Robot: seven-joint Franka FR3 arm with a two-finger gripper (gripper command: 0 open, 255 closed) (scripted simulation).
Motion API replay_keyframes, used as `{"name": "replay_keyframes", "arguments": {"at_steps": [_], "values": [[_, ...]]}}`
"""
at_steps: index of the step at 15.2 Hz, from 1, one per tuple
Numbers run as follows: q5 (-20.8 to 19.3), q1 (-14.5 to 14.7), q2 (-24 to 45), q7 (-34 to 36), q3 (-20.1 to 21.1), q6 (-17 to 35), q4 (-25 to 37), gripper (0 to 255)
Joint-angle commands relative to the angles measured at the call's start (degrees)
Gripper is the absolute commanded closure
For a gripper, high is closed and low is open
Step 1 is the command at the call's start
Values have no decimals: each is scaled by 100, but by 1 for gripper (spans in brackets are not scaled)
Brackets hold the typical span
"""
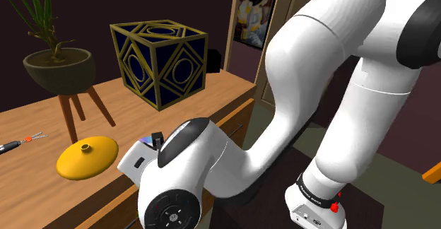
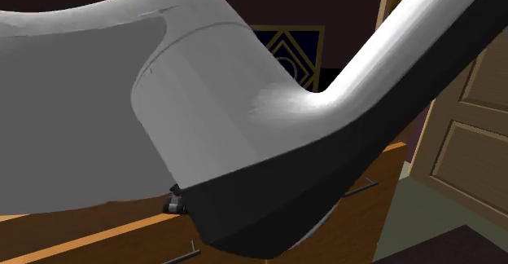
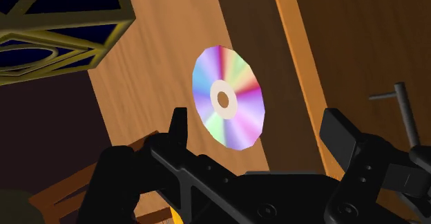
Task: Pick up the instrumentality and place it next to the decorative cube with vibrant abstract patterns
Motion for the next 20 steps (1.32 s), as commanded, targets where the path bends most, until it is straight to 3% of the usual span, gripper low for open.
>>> {"name": "replay_keyframes", "arguments": {"at_steps": [1, 2, 9, 17, 18, 20], "values": [[-936, 639, 926, 317, -278, -724, 211, 0], [-977, 771, 952, 327, -395, -734, 224, 0], [-1518, 780, 1336, 431, -800, -622, 290, 0], [-1517, 780, 1335, 431, -800, -623, 290, 0], [-1517, 780, 1335, 431, -800, -623, 290, 255], [-1517, 780, 1335, 431, -800, -623, 290, 255]]}}
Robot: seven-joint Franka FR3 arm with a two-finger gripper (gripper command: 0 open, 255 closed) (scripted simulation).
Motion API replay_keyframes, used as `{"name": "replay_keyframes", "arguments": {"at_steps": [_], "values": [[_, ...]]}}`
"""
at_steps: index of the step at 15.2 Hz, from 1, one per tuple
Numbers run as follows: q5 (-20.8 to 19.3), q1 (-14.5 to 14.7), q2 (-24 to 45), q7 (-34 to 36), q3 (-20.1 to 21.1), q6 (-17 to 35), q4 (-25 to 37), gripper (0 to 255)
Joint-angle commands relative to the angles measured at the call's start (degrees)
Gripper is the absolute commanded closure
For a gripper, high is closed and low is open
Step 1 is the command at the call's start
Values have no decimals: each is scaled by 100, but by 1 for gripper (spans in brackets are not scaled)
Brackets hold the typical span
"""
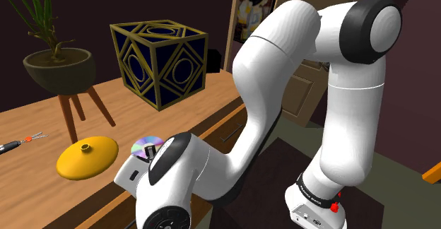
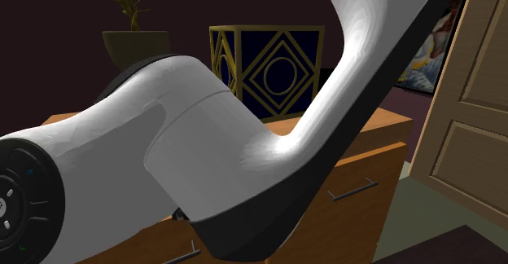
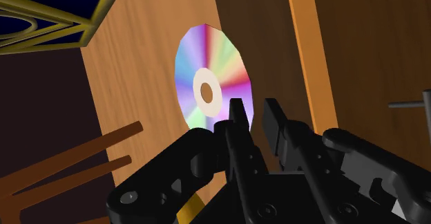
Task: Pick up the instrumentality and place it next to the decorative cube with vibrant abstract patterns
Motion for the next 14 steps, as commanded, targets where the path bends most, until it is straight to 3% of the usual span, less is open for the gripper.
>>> {"name": "replay_keyframes", "arguments": {"at_steps": [1, 7, 14], "values": [[0, 0, 0, 0, 0, 0, 0, 255], [-1, 0, 1, 0, 0, 0, 0, 255], [506, -387, -602, -442, 367, 240, -7, 255]]}}
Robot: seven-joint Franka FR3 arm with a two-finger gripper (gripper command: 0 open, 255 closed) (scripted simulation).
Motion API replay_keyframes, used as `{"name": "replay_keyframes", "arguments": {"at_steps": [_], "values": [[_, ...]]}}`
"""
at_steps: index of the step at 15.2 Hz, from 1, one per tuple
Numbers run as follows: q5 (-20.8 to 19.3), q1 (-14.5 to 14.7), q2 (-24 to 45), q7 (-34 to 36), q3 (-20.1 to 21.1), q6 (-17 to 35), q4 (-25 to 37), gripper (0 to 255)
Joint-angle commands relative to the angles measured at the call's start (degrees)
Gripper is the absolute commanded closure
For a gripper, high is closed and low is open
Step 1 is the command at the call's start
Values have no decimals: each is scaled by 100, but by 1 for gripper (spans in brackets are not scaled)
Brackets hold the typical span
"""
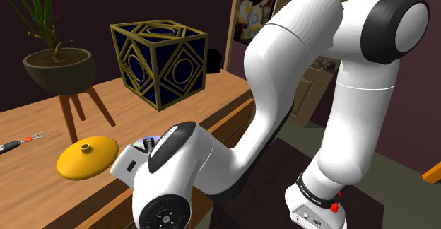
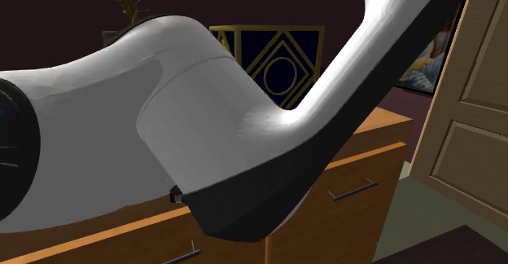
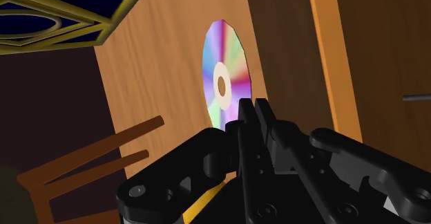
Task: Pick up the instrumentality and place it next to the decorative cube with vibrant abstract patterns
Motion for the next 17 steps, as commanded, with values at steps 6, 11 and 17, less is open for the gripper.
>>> {"name": "replay_keyframes", "arguments": {"at_steps": [6, 11, 17], "values": [[580, -407, -661, -495, 345, 297, 26, 255], [1089, -700, -1231, -920, 536, 587, 62, 255], [1819, -886, -2003, -1527, 537, 988, 120, 255]]}}
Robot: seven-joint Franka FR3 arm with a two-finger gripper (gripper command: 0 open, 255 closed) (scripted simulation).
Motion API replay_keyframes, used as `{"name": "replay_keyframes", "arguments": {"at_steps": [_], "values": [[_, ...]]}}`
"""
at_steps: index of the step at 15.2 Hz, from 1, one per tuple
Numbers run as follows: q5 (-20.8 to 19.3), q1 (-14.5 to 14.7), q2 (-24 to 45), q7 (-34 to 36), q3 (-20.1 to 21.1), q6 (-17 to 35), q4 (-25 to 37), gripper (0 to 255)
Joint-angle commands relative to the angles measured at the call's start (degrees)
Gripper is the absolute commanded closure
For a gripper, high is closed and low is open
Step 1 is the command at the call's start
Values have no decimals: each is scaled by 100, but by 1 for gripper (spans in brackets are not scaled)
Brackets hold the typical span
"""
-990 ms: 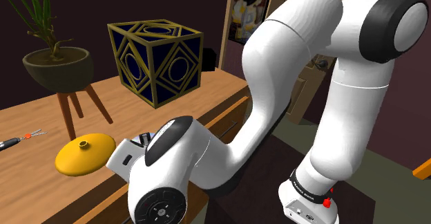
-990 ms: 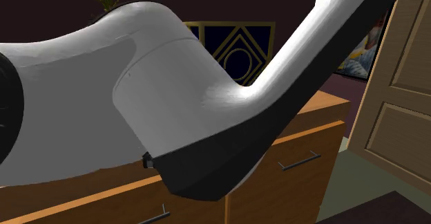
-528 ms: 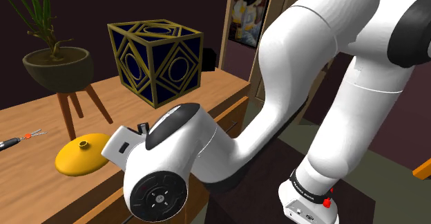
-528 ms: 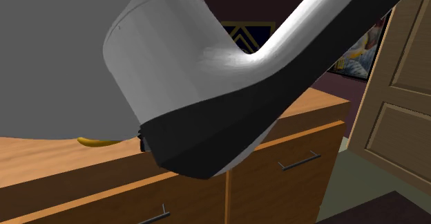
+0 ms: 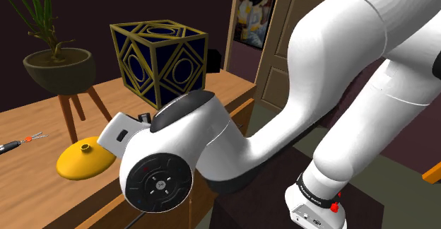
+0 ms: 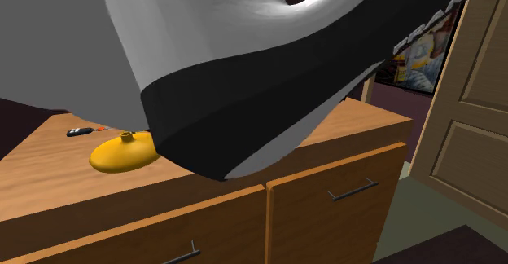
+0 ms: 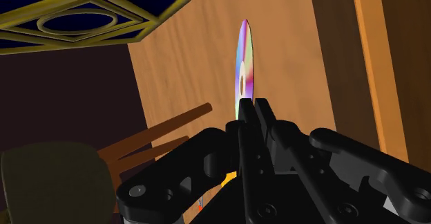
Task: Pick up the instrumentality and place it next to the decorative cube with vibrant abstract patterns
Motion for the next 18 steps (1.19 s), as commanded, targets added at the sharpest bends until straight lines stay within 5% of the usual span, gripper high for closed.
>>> {"name": "replay_keyframes", "arguments": {"at_steps": [1, 12, 18], "values": [[266, -16, -262, -232, -51, 126, 31, 255], [1273, 299, -1141, -1274, -625, 332, 270, 255], [1676, 690, -2221, -1968, -2016, 1586, -833, 255]]}}
